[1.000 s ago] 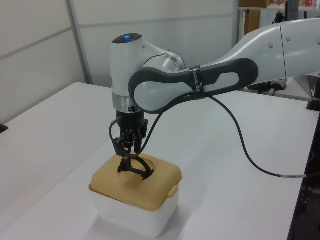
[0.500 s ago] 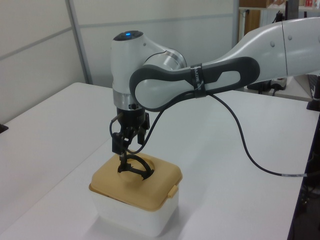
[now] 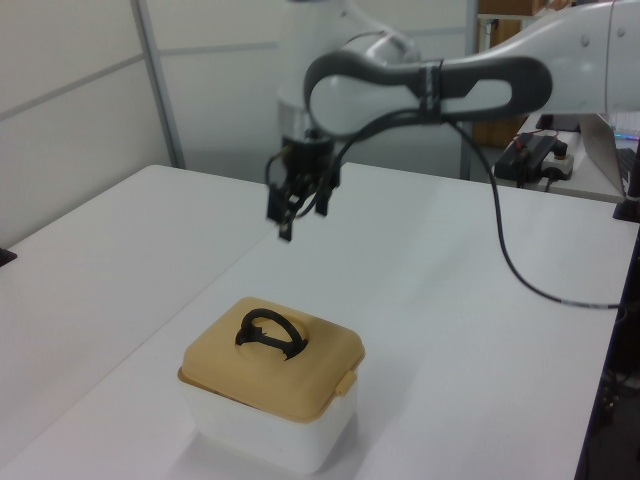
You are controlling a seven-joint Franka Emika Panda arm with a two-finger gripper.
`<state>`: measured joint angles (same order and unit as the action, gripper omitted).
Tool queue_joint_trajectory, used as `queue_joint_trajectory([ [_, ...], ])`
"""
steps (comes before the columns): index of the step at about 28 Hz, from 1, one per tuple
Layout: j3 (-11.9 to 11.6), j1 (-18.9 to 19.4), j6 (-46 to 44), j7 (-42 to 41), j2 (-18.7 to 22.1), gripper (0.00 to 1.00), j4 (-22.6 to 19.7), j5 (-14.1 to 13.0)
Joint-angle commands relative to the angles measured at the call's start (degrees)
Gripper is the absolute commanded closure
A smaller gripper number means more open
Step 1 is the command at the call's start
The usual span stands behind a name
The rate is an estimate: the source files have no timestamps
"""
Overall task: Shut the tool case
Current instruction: 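Open the gripper, release the handle and raise away from the lid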
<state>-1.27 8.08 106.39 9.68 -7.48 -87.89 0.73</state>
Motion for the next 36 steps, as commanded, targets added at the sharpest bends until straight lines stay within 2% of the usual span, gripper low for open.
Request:
queue_joint_trajectory([
  [1, -0.05, -4.65, -1.01, -4.40, 1.33, 0.00, -0.79, -0.29],
  [4, -0.05, -6.49, -1.88, -6.33, 2.64, 0.00, -0.79, -0.38],
  [6, 0.04, -7.90, -6.70, -7.57, 4.48, 0.00, -0.79, -0.20],
  [10, 0.13, -7.90, -14.09, -8.10, 8.26, 0.00, -1.58, 0.15],
  [14, 0.65, -7.47, -14.46, -8.10, 10.11, 0.00, -4.56, -0.03],
  [22, 0.57, -7.38, -10.06, -7.92, 9.59, 0.00, -5.45, -0.55],
  [25, 0.30, -7.46, -9.97, -8.10, 9.41, 0.00, -5.27, -1.69],
  [36, 0.04, -8.69, -10.59, -8.19, 9.59, 0.00, -4.92, -2.05],
])
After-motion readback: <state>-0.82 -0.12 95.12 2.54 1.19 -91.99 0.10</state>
